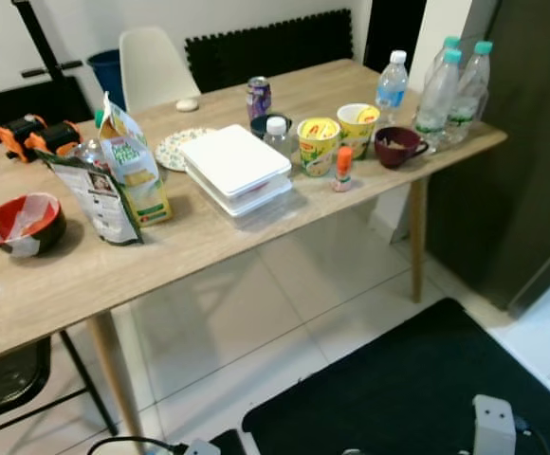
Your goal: Restocking fridge
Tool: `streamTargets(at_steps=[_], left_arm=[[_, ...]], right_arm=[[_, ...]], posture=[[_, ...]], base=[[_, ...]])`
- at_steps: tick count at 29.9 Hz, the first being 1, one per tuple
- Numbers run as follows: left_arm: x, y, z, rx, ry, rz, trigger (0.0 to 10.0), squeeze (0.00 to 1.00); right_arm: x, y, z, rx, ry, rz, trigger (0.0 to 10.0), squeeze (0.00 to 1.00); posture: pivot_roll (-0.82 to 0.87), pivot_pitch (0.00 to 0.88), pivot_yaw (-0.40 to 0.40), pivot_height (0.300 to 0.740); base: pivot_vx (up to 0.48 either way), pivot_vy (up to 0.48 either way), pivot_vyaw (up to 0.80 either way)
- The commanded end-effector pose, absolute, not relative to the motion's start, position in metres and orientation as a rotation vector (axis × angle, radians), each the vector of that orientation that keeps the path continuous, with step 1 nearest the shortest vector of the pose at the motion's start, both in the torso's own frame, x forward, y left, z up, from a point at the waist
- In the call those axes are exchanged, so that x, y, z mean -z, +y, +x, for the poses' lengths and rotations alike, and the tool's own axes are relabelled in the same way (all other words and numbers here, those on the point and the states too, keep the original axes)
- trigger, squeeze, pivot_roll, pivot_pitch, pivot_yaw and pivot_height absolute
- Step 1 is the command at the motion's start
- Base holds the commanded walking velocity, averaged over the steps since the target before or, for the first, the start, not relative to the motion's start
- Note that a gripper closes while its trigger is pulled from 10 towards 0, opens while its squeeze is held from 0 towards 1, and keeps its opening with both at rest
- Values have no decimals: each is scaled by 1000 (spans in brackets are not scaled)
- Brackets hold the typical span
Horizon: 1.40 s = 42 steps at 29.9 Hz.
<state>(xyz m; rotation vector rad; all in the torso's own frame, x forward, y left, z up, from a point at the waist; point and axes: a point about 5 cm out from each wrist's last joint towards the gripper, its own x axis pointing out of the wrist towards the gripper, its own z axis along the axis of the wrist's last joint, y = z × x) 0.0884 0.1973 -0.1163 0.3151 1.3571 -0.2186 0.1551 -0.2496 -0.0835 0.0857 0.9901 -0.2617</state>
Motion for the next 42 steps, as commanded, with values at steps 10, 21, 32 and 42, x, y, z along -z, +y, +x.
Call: streamTargets(at_steps=[10,21,32,42], left_arm=[[98,189,151,222,1118,313,10000,0],[100,185,148,230,1129,279,10000,0],[100,185,147,216,1137,252,10000,0],[100,184,147,223,1135,253,10000,0]], right_arm=[[87,-247,150,249,1017,83,10000,0],[86,-246,151,233,1003,80,10000,0],[87,-241,150,203,999,120,10000,0],[89,-238,147,165,1013,144,10000,0]], posture=[[-53,0,14,740],[-55,0,12,740],[-59,0,14,740],[-64,0,16,740]], base=[[0,0,-800],[0,-53,-436],[0,-421,0],[0,-446,546]])
